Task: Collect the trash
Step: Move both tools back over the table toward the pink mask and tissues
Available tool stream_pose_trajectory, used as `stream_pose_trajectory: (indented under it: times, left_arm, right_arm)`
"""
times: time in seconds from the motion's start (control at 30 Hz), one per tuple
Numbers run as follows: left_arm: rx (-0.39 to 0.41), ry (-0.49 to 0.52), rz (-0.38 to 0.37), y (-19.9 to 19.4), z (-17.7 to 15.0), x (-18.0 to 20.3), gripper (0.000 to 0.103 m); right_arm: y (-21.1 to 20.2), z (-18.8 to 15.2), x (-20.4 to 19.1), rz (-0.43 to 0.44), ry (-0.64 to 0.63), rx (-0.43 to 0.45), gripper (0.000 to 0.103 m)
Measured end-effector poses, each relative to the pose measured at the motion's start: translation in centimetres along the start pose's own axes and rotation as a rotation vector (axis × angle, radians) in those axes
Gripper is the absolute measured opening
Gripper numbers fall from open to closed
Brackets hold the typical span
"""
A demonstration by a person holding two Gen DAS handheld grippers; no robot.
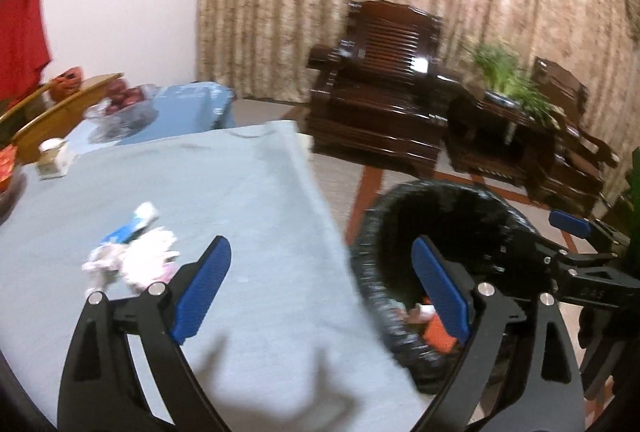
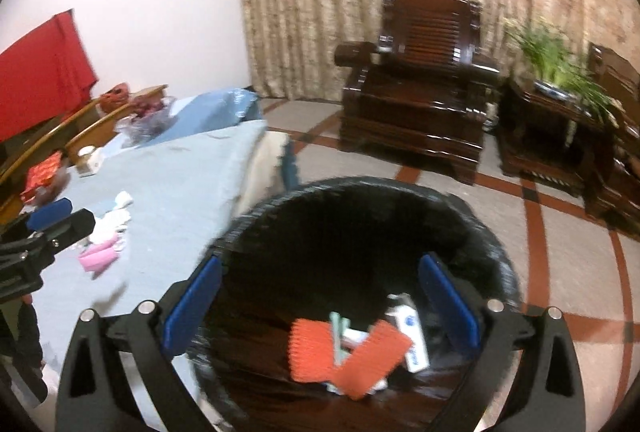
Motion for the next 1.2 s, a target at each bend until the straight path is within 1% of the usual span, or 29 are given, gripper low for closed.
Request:
stream_pose_trajectory:
  times: [0.2, 0.4, 0.57, 0.73, 0.9, 1.07, 1.2]
  left_arm:
    - [0.044, -0.054, 0.113, -1.9, 0.9, -6.2, 0.089]
    - [0.052, -0.110, 0.198, -3.0, 0.8, -11.5, 0.089]
    - [0.054, -0.127, 0.245, -3.6, 0.6, -14.4, 0.089]
    - [0.043, -0.147, 0.284, -3.9, -0.1, -17.4, 0.089]
    - [0.026, -0.183, 0.321, -3.9, -1.0, -20.8, 0.089]
    - [0.015, -0.204, 0.347, -3.8, -1.9, -23.3, 0.089]
    - [0.013, -0.218, 0.363, -3.8, -2.3, -25.3, 0.089]
  right_arm:
    - [1.2, 2.1, -5.0, 0.077, -0.062, 0.023, 0.097]
    - [2.5, 3.7, -9.3, 0.134, -0.112, 0.043, 0.097]
    - [4.1, 4.3, -12.8, 0.178, -0.135, 0.042, 0.097]
    - [5.7, 4.3, -15.9, 0.211, -0.148, 0.021, 0.097]
    - [7.2, 4.0, -18.8, 0.229, -0.168, 0.000, 0.097]
    - [8.8, 3.4, -22.5, 0.248, -0.188, -0.022, 0.097]
    - [10.1, 2.7, -24.9, 0.243, -0.191, -0.048, 0.097]
Point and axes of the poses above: each gripper's, at about its wrist camera, not at the fingertips, and y roughly the way its jaws point, x to its right, z to its top, the point moved 9 cm from there along y, roughly the way its jaws point, and after that the axes turned 13 degrees about -y, right-handed, at the moved point
